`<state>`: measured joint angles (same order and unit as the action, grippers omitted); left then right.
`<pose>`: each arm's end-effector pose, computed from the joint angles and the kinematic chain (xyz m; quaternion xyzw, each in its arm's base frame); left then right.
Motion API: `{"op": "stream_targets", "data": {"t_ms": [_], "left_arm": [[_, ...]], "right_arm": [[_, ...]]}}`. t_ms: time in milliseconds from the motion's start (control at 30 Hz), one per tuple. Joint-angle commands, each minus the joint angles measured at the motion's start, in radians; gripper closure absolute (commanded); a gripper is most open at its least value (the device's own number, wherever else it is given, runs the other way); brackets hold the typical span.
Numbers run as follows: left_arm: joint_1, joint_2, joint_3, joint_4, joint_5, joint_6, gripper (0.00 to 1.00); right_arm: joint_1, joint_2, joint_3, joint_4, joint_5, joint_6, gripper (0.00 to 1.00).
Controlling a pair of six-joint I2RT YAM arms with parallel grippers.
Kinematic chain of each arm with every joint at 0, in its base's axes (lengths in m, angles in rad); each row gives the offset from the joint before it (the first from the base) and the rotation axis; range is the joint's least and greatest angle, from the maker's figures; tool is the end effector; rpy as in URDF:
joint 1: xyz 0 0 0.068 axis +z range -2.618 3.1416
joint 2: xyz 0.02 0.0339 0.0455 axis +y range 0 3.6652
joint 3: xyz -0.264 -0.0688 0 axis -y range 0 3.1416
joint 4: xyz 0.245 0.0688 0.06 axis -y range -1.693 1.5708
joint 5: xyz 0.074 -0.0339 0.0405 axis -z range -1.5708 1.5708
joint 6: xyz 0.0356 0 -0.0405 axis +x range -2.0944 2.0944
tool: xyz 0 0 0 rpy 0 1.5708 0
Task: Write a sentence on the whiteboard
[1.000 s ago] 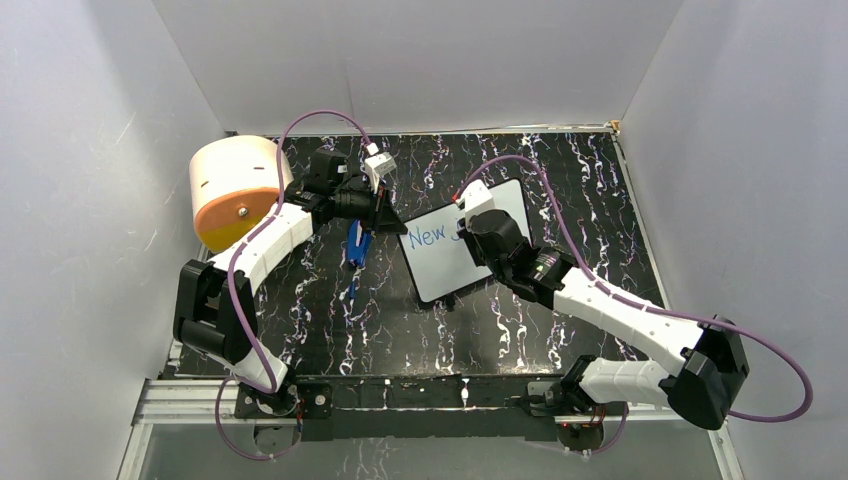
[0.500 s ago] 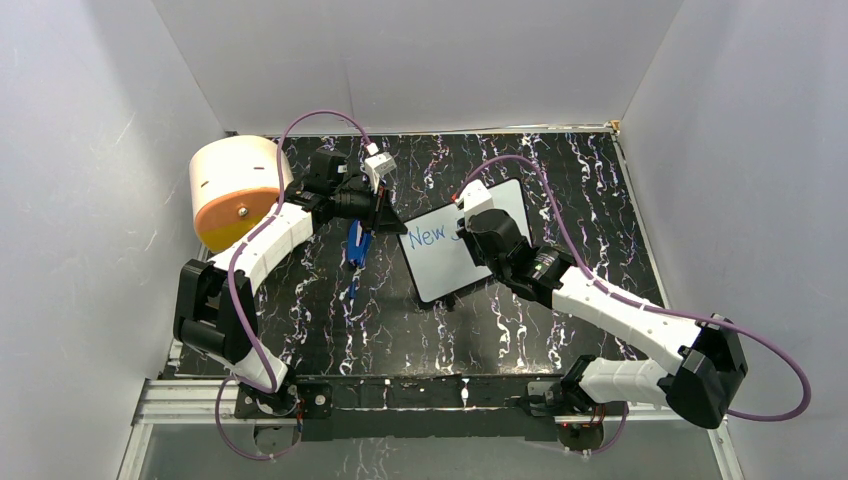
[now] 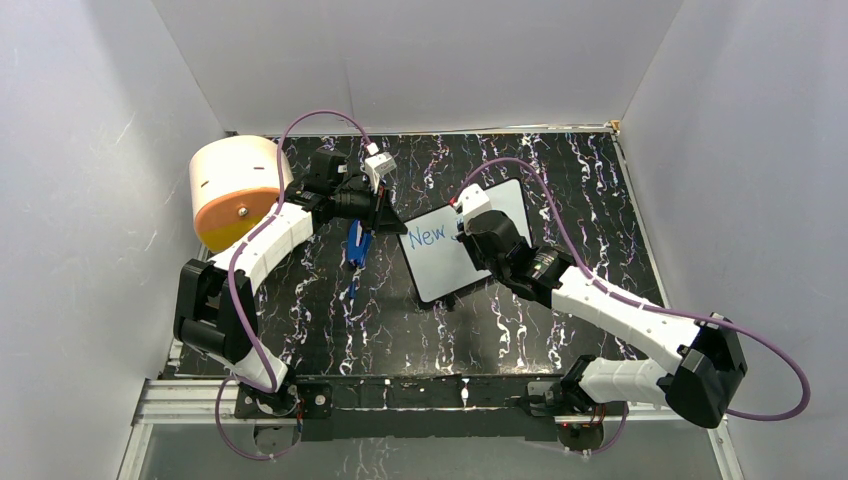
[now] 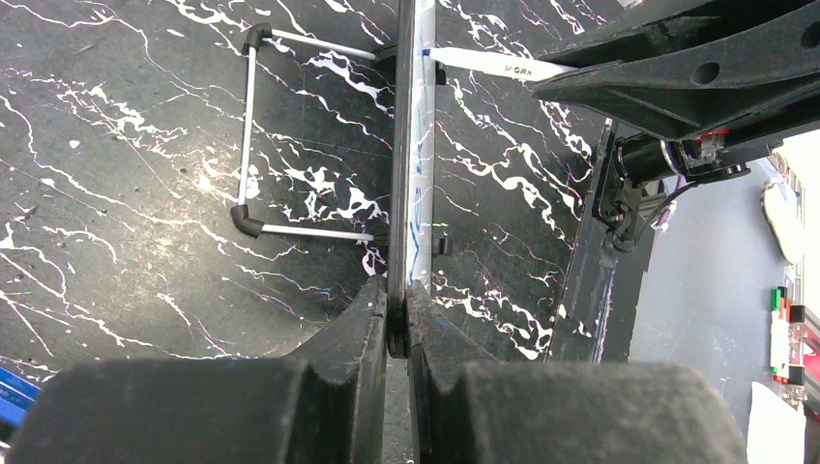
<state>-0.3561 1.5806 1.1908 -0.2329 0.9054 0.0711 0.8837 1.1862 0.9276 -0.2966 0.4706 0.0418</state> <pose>0.3183 -0.1483 0.2839 0.3647 0.7396 -0.4435 0.3511 0.1793 0.1931 0.2978 -0.2438 0.8219 0.0288 0.5141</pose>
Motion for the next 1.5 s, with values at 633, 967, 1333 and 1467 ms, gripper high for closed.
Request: {"op": "stream_targets", "data": {"t_ms": [633,967,1333,1467], "left_arm": [[-0.008,0.014,0.008,-0.055,-0.006,0.047,1.00],[-0.007,0.015,0.010,-0.057,-0.002,0.050,1.00],[-0.007,0.015,0.011,-0.059,-0.005,0.050,1.00],[-0.007,0.015,0.011,-0.059,-0.006,0.050,1.00]], "right_arm": [[-0.014,0.007,0.051,0.022,0.086,0.001,1.00],[-0.017,0.013,0.068,0.066,0.081,-0.021,1.00],[-0.017,0.017,0.081,0.074,0.034,-0.039,1.00],[-0.018,0.024,0.081,0.056,0.010,-0.036,1.00]]}}
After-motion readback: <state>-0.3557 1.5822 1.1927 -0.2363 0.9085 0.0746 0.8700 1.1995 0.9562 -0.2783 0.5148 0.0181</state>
